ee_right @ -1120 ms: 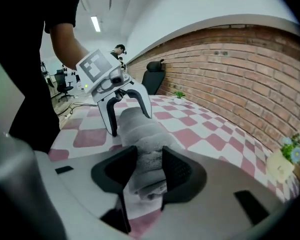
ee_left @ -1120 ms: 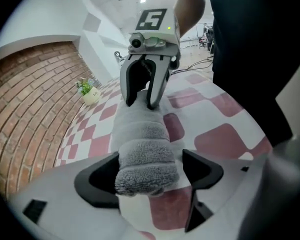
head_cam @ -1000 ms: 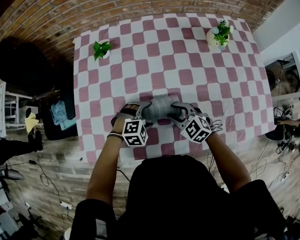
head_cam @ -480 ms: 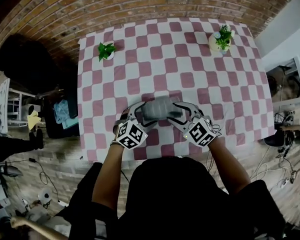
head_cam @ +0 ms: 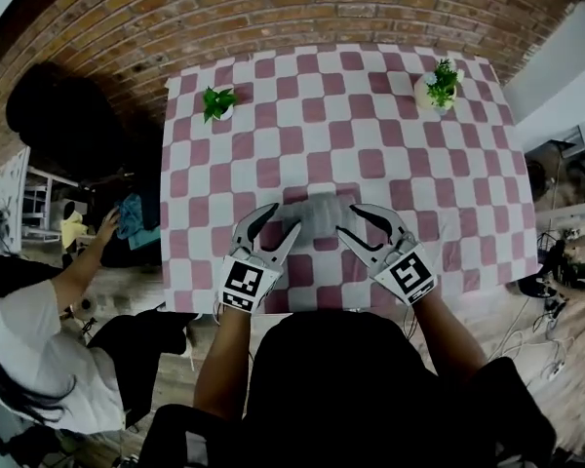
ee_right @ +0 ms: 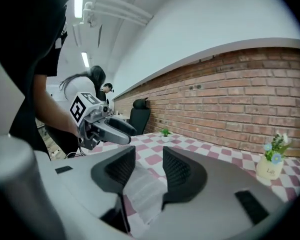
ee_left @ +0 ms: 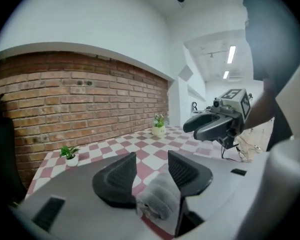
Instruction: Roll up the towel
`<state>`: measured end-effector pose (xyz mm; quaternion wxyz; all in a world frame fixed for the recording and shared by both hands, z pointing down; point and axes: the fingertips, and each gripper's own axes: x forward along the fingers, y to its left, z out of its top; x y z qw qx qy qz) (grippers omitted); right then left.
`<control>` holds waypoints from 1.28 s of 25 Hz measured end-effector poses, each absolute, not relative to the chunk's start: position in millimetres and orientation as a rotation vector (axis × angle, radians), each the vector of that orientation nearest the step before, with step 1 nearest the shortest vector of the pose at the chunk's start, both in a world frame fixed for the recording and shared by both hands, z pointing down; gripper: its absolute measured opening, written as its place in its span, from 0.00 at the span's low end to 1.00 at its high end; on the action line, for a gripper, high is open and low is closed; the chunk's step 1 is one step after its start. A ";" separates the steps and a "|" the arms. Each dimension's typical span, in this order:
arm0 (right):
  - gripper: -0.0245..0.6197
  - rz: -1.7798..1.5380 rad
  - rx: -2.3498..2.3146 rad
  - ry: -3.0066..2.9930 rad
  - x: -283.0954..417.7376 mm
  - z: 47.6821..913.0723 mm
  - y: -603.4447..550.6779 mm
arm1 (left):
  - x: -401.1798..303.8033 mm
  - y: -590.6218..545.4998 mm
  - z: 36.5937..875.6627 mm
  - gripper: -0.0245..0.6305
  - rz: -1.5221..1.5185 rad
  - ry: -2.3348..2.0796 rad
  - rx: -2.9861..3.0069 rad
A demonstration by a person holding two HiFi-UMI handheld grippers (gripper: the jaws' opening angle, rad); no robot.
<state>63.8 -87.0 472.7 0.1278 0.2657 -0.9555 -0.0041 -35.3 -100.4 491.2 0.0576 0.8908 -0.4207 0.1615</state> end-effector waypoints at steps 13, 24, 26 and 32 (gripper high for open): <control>0.04 -0.183 1.017 -2.761 84.9 413.7 -86.4 | -34.4 -88.2 418.3 0.03 0.211 -1.407 2.738; 0.04 -0.238 0.994 -2.788 73.4 394.8 -85.8 | -38.0 -76.2 404.2 0.03 0.201 -1.429 2.731; 0.04 -0.249 0.985 -2.786 71.8 393.4 -85.3 | -40.4 -75.3 402.5 0.03 0.203 -1.441 2.723; 0.04 -0.248 0.999 -2.792 73.2 391.8 -83.7 | -44.4 -71.5 403.7 0.03 0.218 -1.463 2.715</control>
